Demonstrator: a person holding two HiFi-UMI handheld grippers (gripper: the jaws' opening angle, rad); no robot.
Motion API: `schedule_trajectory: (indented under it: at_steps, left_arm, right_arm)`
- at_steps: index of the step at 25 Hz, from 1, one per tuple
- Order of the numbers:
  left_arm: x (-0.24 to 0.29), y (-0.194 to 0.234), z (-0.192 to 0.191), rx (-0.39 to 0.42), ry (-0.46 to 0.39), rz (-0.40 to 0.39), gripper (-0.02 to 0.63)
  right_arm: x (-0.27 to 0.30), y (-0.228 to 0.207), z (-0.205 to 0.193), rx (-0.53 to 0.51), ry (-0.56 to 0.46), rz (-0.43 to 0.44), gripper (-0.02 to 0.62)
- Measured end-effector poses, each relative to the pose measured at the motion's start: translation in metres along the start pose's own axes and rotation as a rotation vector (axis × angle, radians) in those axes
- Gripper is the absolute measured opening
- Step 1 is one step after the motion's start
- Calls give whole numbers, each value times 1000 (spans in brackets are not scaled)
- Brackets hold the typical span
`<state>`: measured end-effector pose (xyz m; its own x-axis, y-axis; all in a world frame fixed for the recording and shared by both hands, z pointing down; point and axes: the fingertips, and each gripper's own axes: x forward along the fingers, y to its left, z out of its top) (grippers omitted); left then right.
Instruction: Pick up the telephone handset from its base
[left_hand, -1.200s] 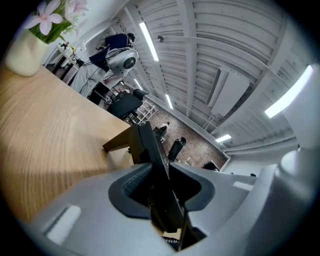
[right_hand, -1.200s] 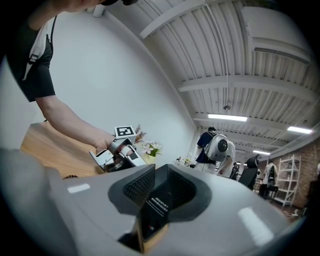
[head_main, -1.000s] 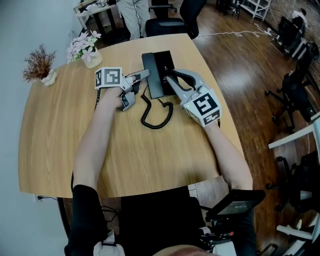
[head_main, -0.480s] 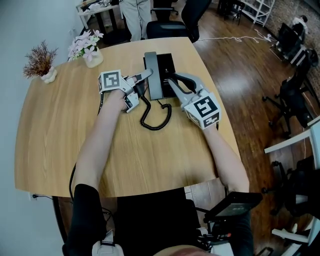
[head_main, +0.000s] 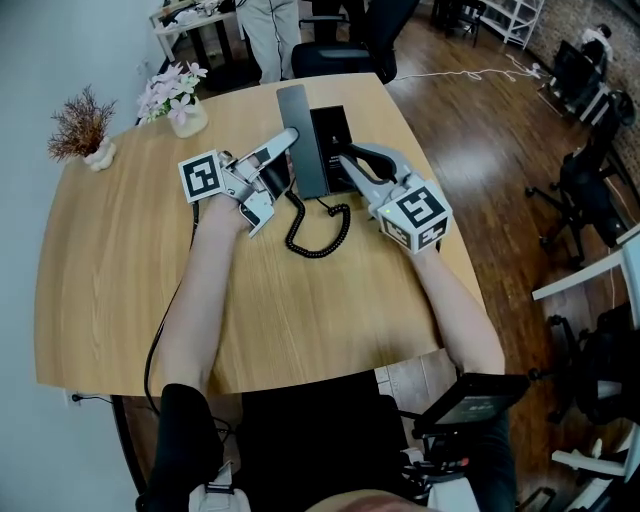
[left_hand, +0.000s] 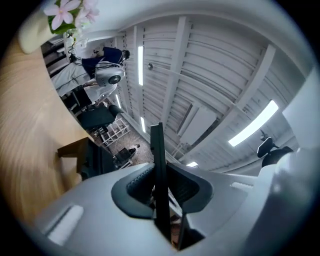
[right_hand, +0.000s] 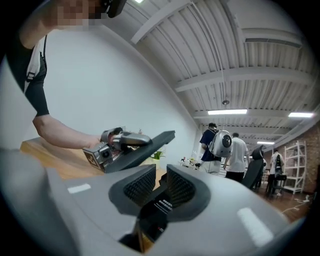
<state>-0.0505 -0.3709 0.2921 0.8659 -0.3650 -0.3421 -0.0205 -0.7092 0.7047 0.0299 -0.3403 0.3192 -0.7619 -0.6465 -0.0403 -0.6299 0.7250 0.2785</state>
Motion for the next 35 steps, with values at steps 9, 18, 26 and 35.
schedule_trajectory:
  at_steps: [9,18,26,35]
  left_arm:
    - [19,-108,3,92,19,-191,78]
    - [19,-200,11,182,-9,-340,77]
    - [13,-246,21,223,-71,-391,77]
    - [12,-244,24,209,-100,-396,77]
  right_arm:
    - [-12,-8,7,48,-45,-31,60]
    - [-9,-8,18,85,-58,-20,60]
    - [-14,-8,17,95,-48,-9,60]
    - [-16,-7,5,81,-25,2,26]
